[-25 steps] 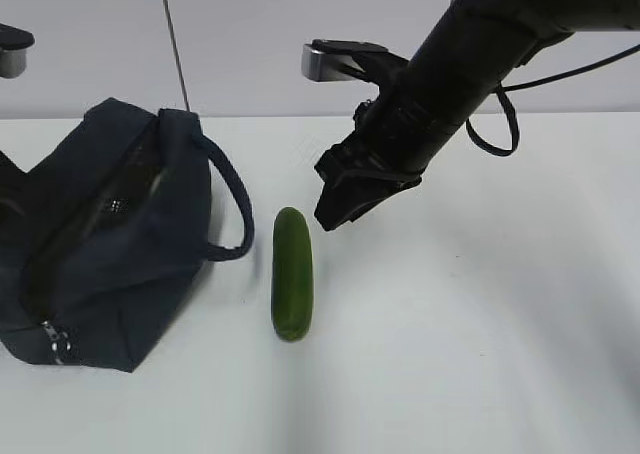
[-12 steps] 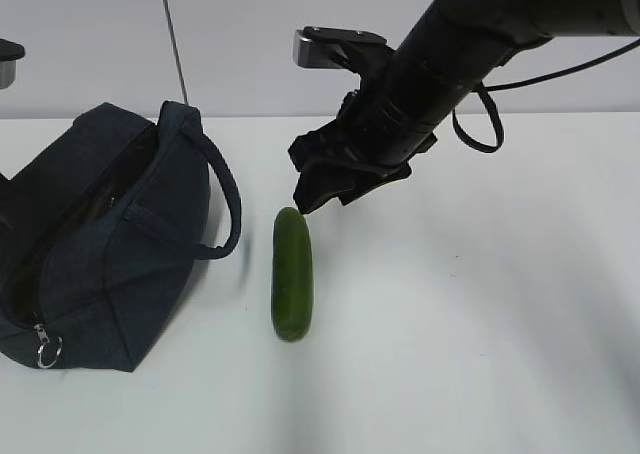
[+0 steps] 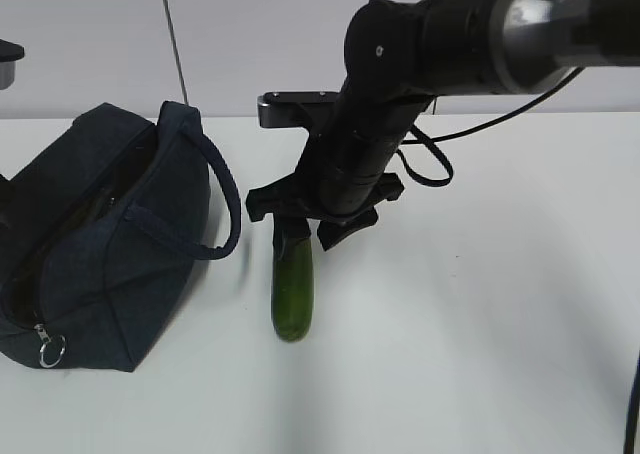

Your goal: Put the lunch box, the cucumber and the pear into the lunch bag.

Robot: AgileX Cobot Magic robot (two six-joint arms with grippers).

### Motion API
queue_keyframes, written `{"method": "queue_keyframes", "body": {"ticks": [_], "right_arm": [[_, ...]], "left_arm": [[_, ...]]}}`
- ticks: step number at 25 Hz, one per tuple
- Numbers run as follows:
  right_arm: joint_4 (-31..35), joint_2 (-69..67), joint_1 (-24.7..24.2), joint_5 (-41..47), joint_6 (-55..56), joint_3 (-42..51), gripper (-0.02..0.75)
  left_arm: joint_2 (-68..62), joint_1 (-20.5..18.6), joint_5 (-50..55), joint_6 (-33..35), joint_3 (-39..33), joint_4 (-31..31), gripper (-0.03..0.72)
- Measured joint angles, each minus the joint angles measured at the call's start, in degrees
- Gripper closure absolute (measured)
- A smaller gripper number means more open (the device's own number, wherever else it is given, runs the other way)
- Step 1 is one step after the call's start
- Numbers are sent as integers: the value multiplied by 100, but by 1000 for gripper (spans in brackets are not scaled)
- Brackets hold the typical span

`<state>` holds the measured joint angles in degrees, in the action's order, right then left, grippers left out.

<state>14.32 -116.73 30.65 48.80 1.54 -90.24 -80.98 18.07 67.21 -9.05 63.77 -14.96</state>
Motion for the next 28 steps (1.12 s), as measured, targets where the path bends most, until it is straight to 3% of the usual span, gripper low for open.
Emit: {"method": "queue_keyframes", "body": {"ticks": [12, 16, 21, 28], "right_arm": [[-970, -732, 127, 302, 1081, -727, 294], [-996, -915, 162, 312, 1144, -906, 276], [-996, -975, 246, 204, 1179, -963, 196], [-996, -1118, 246, 41, 1285, -1019, 182]], "left_arm": [[0, 0, -6, -5, 0, 0, 685], [5, 0, -18, -5, 0, 0, 685], [4, 0, -22, -5, 0, 5, 685], [4, 0, -22, -5, 0, 11, 685]]}}
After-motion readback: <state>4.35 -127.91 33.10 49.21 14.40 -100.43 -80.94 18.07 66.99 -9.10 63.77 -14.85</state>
